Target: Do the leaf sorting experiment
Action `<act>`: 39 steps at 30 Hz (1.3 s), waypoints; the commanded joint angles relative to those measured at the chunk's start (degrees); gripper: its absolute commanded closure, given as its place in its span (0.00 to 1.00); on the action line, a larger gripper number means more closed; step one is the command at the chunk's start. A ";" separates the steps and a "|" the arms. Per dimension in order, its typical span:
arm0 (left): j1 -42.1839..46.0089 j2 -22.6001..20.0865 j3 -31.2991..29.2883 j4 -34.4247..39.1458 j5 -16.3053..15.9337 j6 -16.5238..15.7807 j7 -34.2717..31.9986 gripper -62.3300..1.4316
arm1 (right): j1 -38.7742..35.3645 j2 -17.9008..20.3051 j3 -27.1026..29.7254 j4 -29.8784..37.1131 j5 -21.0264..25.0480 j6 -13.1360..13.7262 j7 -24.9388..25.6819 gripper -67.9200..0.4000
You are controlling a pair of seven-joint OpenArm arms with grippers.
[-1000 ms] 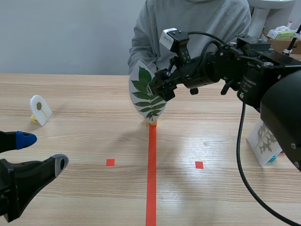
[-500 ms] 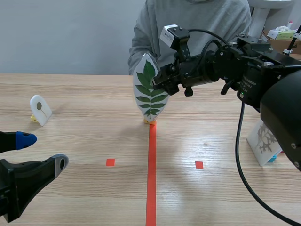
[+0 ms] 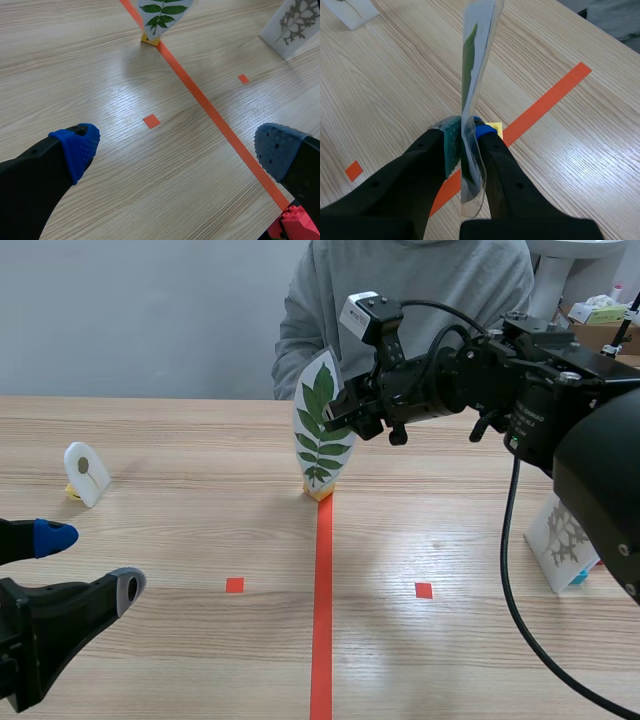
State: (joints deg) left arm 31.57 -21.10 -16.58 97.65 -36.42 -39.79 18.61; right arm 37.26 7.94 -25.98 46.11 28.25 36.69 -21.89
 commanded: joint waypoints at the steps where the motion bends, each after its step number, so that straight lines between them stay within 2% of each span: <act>1: -0.15 0.44 -0.15 1.31 -0.66 -0.09 -0.76 0.00 | 1.57 -0.20 1.53 1.20 0.42 0.13 1.05 0.98; 3: -0.15 0.44 -0.15 1.31 -0.66 -0.09 -0.76 0.00 | 1.57 -0.17 3.43 1.92 0.42 -1.09 0.17 0.98; 6: -0.15 0.44 -0.15 1.31 -0.66 -0.09 -0.76 0.00 | 1.57 0.04 7.72 3.72 0.42 -5.57 -2.58 0.98; 11: -0.15 0.44 -0.15 1.31 -0.68 -0.09 -0.79 0.00 | 1.46 1.51 15.10 6.58 0.42 -10.49 -6.78 0.98; 21: -0.15 0.44 -0.15 1.31 -0.68 -0.09 -0.81 0.00 | -1.31 6.91 23.65 8.13 0.46 -17.49 -10.12 0.98; 24: -0.15 0.44 -0.15 1.31 -0.68 -0.09 -0.81 0.00 | -3.69 8.22 26.23 9.18 0.46 -18.29 -10.21 0.98; 27: -0.15 0.44 -0.15 1.31 -0.68 -0.09 -0.81 0.00 | -6.19 9.33 28.81 10.25 0.31 -20.65 -10.54 0.98; 33: -0.15 0.44 -0.15 1.31 -0.68 -0.09 -0.81 0.00 | -10.21 11.19 33.51 10.64 0.15 -22.10 -10.21 0.98; 39: -0.17 0.42 -0.15 1.31 -0.70 -0.09 -1.01 0.00 | -11.89 12.17 34.62 10.75 0.20 -22.12 -9.31 0.98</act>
State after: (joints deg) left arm 31.57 -21.10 -16.58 97.65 -36.45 -39.79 18.52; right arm 24.23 19.25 8.84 55.35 27.88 14.37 -31.97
